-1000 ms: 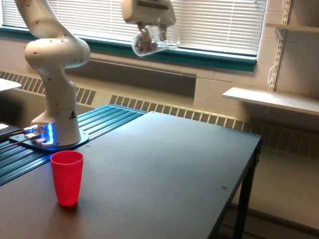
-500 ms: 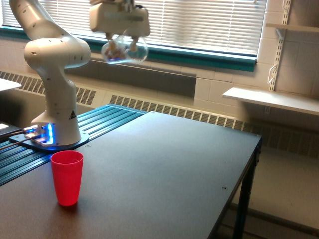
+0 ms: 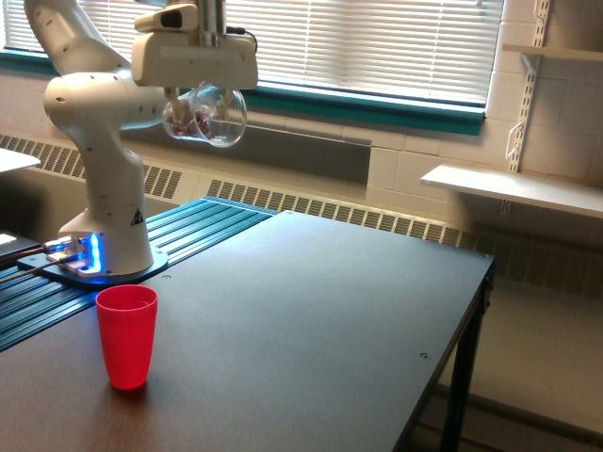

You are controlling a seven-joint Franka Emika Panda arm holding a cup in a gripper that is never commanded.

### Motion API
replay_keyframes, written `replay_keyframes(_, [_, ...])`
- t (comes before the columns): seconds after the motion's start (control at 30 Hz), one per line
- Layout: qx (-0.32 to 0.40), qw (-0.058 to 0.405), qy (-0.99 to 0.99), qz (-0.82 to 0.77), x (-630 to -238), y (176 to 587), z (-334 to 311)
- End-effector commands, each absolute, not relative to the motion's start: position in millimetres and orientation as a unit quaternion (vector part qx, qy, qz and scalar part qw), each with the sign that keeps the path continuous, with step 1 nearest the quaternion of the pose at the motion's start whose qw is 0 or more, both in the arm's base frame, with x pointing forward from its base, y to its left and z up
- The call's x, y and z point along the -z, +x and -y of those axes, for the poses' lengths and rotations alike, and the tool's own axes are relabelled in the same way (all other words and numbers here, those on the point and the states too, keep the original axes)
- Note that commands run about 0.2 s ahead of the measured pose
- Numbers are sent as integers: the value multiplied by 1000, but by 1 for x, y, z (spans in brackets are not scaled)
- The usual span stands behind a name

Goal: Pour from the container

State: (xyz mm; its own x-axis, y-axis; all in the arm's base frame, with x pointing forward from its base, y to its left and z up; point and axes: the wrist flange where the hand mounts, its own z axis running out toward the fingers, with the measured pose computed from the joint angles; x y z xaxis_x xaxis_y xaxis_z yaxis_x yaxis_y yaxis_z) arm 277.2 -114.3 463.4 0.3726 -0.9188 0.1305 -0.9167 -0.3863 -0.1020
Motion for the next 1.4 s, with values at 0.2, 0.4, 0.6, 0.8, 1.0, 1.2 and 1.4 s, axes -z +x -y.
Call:
replay_keyframes(0.2, [63,6,-854,-516,-438,266,138])
replay_keyframes(0.4, [49,9,-856,-515,-422,262,162])
replay_keyframes(0.6, [37,-3,-862,-505,-411,266,188])
replay_keyframes(0.8, [32,-27,-876,-480,-408,272,208])
replay_keyframes(1.0, [34,-49,-890,-452,-408,277,222])
replay_keyframes(1.2, [35,-60,-899,-432,-406,276,235])
replay_keyframes(1.4, [25,-76,-910,-407,-397,271,246])
